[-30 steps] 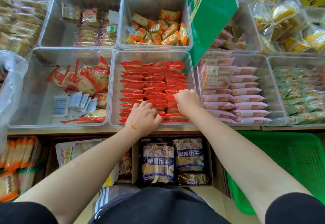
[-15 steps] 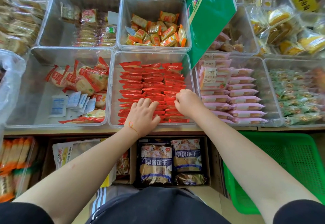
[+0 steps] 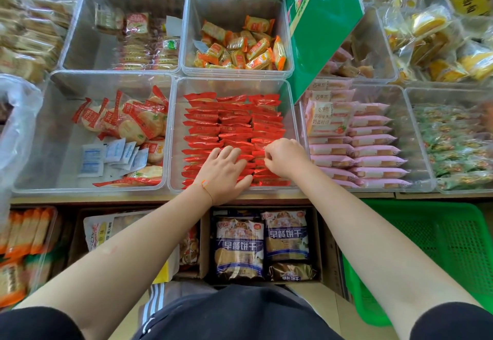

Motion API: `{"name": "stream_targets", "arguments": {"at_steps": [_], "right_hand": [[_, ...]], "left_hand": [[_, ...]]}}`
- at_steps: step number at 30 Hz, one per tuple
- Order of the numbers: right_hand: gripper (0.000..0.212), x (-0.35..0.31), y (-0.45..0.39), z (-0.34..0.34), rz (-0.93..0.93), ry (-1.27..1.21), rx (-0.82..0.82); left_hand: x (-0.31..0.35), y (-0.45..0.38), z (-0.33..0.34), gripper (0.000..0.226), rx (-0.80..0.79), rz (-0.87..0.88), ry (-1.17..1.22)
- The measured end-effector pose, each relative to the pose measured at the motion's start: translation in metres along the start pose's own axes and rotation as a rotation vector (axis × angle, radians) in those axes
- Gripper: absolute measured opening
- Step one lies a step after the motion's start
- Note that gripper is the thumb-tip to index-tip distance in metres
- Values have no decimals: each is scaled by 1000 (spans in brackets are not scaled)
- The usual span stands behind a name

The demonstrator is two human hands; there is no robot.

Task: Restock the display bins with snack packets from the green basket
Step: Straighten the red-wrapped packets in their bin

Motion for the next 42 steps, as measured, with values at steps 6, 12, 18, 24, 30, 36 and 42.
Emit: {"name": "stream_targets", "arguments": {"at_steps": [6,12,18,24,30,36,42], "right_hand": [[14,0,-6,3,43,7,158],[17,-2,3,8,29,112,119],[20,2,0,8,16,100,82],[14,8,-8,6,76,-33,187],[20,1,-20,-2,31,110,74],[20,5,-24,-8,104,73,62],[14,10,-31,-13,82,0,146]], "left_hand": [[9,-3,2,86,-108,-68,86],[7,-4,5,77,-144,-136,114],[5,-5,5,75,-154,-186,174],[0,-12,-5,55,68,-224,226],[-7,-26,5,58,-121,-228,159],[-14,-36,2,49,-129,-211,106],[-24,-54,-3,44,-93,-190,66]]}}
Point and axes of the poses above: each hand's wrist, its own y-axis away from the middle knuckle, its own z-axis out of the palm, x = y × z, the point moved 2 cm from there along -y, towards the middle knuckle, and after that the axes turned 5 degrees about y, right-handed, at the moved point
